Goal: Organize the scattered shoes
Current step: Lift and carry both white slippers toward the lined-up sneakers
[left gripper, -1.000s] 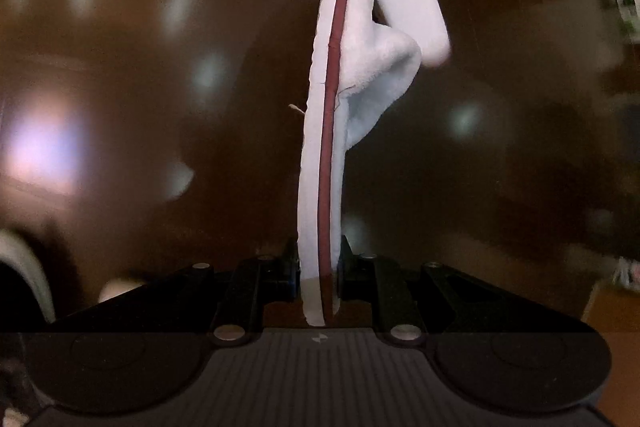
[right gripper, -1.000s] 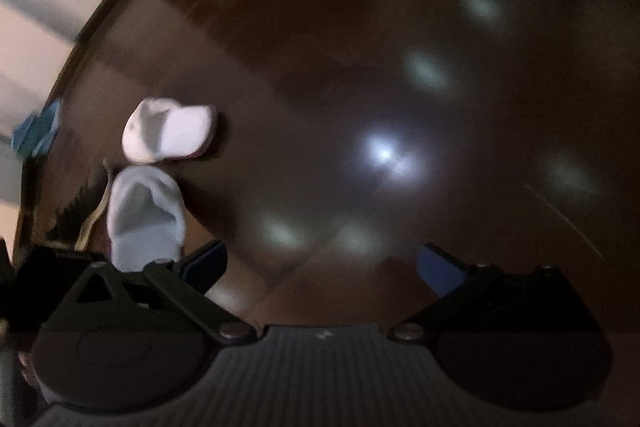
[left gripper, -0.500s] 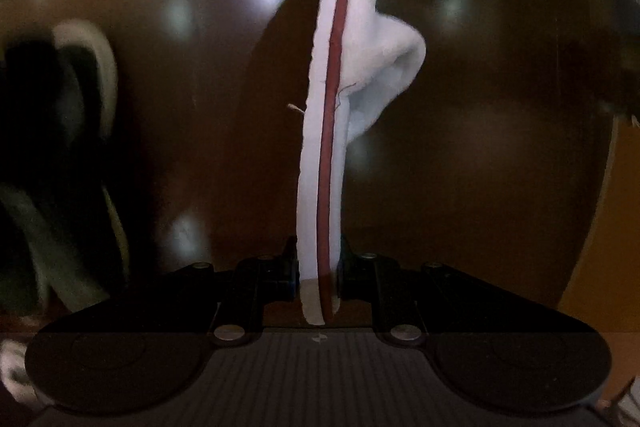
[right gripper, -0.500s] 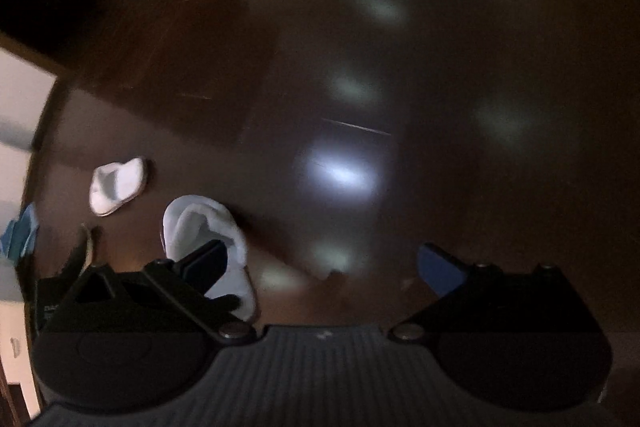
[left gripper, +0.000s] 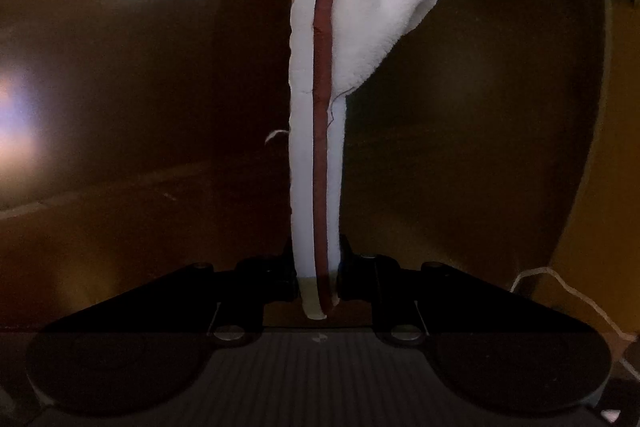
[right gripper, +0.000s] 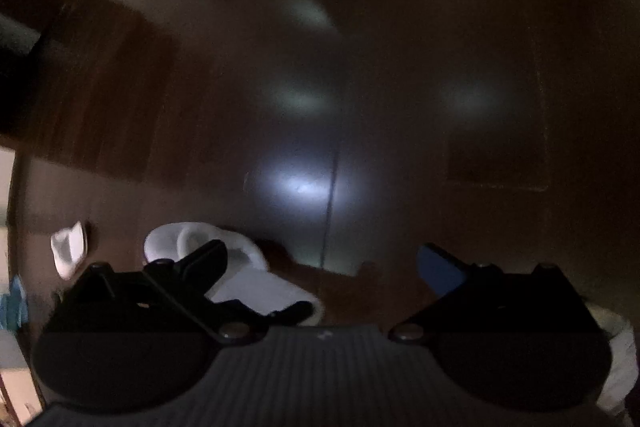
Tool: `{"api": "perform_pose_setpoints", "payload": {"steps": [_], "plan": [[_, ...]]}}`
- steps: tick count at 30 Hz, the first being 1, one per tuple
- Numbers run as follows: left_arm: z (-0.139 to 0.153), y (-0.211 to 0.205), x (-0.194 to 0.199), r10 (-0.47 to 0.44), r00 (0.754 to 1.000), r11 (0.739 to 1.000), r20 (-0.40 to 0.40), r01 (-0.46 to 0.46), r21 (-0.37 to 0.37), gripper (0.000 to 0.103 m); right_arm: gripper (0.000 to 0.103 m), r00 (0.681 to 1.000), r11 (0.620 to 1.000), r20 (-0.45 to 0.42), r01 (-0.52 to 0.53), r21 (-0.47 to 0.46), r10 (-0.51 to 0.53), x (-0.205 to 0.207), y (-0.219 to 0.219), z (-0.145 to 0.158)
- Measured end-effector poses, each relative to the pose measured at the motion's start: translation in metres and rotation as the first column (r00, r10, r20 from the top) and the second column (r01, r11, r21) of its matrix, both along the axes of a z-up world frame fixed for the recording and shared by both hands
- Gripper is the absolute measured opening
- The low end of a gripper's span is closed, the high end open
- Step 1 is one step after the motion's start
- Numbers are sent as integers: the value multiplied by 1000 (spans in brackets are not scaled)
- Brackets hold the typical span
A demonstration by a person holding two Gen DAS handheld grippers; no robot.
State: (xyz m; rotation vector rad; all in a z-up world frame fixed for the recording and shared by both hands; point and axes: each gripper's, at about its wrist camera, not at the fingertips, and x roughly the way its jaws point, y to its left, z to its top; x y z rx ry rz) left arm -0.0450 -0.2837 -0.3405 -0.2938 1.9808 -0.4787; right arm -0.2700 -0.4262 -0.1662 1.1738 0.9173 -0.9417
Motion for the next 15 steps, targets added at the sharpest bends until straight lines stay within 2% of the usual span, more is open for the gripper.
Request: {"api": "perform_pose_setpoints", "payload": {"steps": [3,9,12,14,15], "plan": [[-5,-17,-16,-45,999,999,3,45,20,21,103,1000,1000,-13,-12,5,12,-8,-16,-6],[-18,-19,-30,-83,996,993,17,81,86,23,103,999,998,-13,-48,27,49,-13,-26,-17],[-28,-5,-30,-71,997,990,17,68,124,31,103,998,997,0,-59,58,59,-8,-23,-27],[-31,4,-28,-55,998,990,19,52,134,49,103,997,993,20,-74,88,73,3,-18,-36],[-32,8,-27,-49,999,989,21,45,138,50,103,996,992,26,-84,96,82,9,-16,-39]]}}
